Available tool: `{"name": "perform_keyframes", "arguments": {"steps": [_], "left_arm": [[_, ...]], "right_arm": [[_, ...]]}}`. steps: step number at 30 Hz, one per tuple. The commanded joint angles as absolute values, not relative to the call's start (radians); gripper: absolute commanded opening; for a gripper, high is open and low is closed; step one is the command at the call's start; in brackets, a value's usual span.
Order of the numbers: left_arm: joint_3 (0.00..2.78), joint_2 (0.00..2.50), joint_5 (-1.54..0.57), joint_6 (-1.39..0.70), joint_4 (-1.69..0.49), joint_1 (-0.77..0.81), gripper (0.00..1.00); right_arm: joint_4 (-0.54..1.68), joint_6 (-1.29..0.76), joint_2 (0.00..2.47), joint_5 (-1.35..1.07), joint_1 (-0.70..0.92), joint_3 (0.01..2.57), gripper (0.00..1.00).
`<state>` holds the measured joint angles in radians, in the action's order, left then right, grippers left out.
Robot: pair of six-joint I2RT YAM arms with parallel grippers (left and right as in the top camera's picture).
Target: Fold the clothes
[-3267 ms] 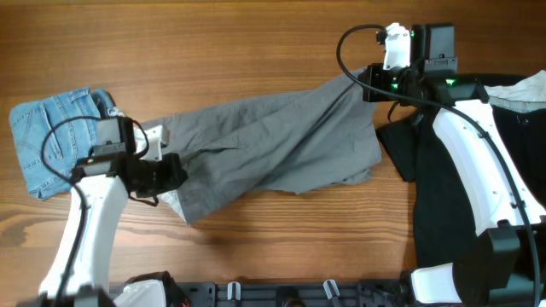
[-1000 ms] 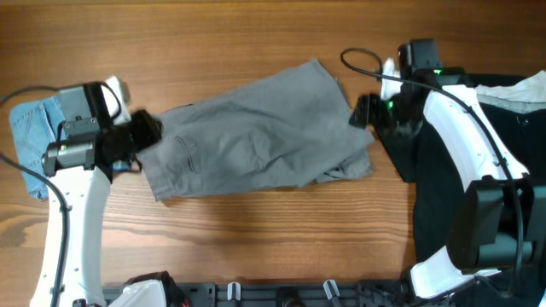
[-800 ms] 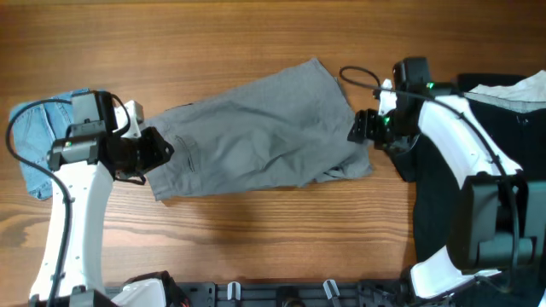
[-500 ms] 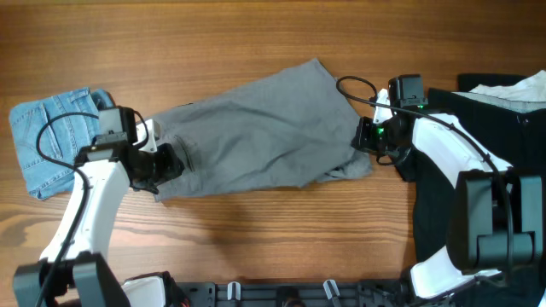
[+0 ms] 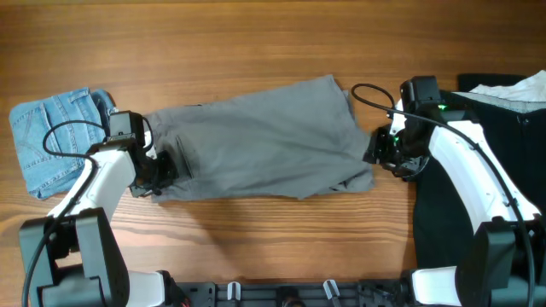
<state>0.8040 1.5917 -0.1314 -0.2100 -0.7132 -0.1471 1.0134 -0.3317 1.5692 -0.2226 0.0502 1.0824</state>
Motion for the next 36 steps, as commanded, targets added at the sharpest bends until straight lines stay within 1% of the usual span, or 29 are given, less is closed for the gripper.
{"name": "perform_keyframes", "arguments": {"steps": [1, 4, 6, 7, 8, 9, 10, 14, 17, 20, 22, 25, 27, 29, 32, 36], "left_arm": [[0.838, 1.579, -0.268, -0.216, -0.839, -0.142, 0.23], [0.935, 1.510, -0.337, -0.216, -0.938, -0.141, 0.25], [0.996, 1.438, -0.439, -0.217, -0.950, -0.136, 0.26], [1.008, 1.414, -0.458, -0.217, -0.937, -0.130, 0.26], [1.017, 1.382, -0.459, -0.217, -0.918, -0.119, 0.27], [1.018, 1.359, -0.456, -0.218, -0.893, -0.109, 0.29], [1.018, 1.335, -0.445, -0.223, -0.862, -0.095, 0.30], [1.018, 1.317, -0.319, -0.301, -0.788, -0.043, 0.33], [1.018, 1.352, -0.245, -0.300, -0.764, 0.006, 0.33], [1.017, 1.415, -0.196, -0.300, -0.750, 0.058, 0.34], [1.017, 1.466, -0.147, -0.307, -0.746, 0.083, 0.33], [1.014, 1.562, -0.043, -0.408, -0.730, 0.094, 0.31], [1.014, 1.622, -0.041, -0.417, -0.706, 0.094, 0.29], [1.014, 1.694, -0.039, -0.417, -0.680, 0.094, 0.26], [1.014, 1.793, 0.015, -0.408, -0.672, 0.087, 0.25], [1.014, 1.837, 0.047, -0.347, -0.690, 0.053, 0.25]], "right_arm": [[1.003, -0.343, 1.565, -0.211, 0.046, 1.100, 0.63], [0.986, -0.313, 1.565, -0.236, 0.046, 1.100, 0.63], [0.931, -0.130, 1.565, -0.437, 0.047, 1.100, 0.59], [0.910, -0.076, 1.565, -0.524, 0.047, 1.100, 0.59], [0.883, -0.029, 1.565, -0.615, 0.047, 1.100, 0.58], [0.864, -0.019, 1.565, -0.661, 0.047, 1.100, 0.58], [0.844, -0.019, 1.565, -0.689, 0.048, 1.100, 0.56], [0.761, -0.023, 1.565, -0.707, 0.079, 1.100, 0.54], [0.714, -0.031, 1.567, -0.674, 0.122, 1.099, 0.55], [0.684, -0.126, 1.581, -0.540, 0.170, 1.099, 0.55], [0.667, -0.201, 1.606, -0.431, 0.201, 1.098, 0.52], [0.641, -0.239, 1.671, -0.369, 0.228, 1.098, 0.50], [0.633, -0.240, 1.727, -0.368, 0.230, 1.098, 0.47], [0.633, -0.285, 1.789, -0.309, 0.228, 1.098, 0.44], [0.656, -0.350, 1.868, -0.208, 0.208, 1.098, 0.44], [0.730, -0.430, 1.912, -0.128, 0.151, 1.098, 0.44]]}}
